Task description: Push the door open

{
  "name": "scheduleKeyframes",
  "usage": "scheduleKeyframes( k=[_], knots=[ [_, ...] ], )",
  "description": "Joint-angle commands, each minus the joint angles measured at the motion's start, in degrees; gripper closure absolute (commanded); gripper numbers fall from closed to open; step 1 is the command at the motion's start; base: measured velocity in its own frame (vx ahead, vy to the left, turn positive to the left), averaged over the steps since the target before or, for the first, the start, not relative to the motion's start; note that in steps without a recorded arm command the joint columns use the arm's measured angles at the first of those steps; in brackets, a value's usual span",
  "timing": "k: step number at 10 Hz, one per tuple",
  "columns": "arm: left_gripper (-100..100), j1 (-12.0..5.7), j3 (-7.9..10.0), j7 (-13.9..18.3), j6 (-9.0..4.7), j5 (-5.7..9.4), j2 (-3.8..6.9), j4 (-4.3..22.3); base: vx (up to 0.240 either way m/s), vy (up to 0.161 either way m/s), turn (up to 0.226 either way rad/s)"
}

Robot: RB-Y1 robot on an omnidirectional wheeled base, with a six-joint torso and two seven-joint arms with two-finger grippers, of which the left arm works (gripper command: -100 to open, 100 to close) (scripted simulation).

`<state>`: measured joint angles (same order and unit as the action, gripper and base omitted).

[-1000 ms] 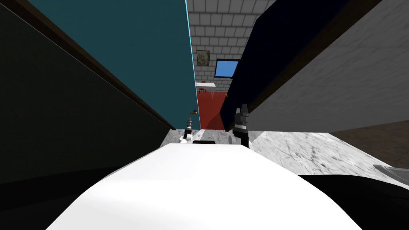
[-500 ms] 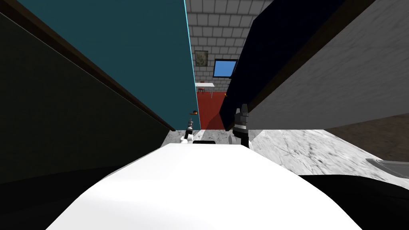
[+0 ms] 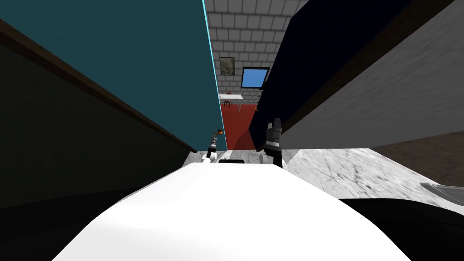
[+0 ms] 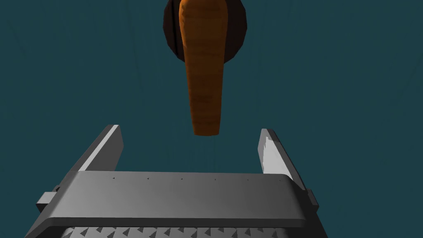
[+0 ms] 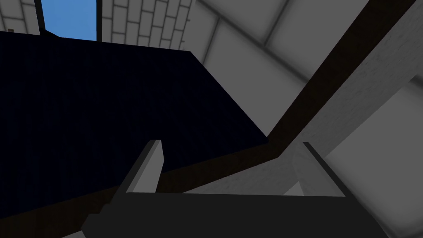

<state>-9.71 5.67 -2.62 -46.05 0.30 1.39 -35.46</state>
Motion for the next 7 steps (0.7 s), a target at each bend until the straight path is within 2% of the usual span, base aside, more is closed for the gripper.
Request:
scheduleKeyframes(
  k=[1,3,4,5,6,7],
  knots=[
    [-100,-0.24,0.20,0.0,-0.44,0.13,-0.13,0.6,0.195,0.007,-0.026],
    [-100,-0.20,0.38,0.0,-0.64,0.23,-1.52,0.8,0.185,0.002,-0.023],
    [-100,-0.18,0.45,0.0,-0.72,0.28,-2.56,0.8,0.168,0.039,-0.025],
    [-100,-0.13,0.38,0.1,-0.71,0.24,-1.91,0.8,0.076,0.012,-0.007],
    [100,-0.13,0.38,0.1,-0.71,0.24,-1.91,0.8,-0.011,-0.001,0.008],
    [100,-0.13,0.38,0.1,-0.71,0.24,-1.91,0.8,-0.025,-0.003,-0.005]
  ],
)
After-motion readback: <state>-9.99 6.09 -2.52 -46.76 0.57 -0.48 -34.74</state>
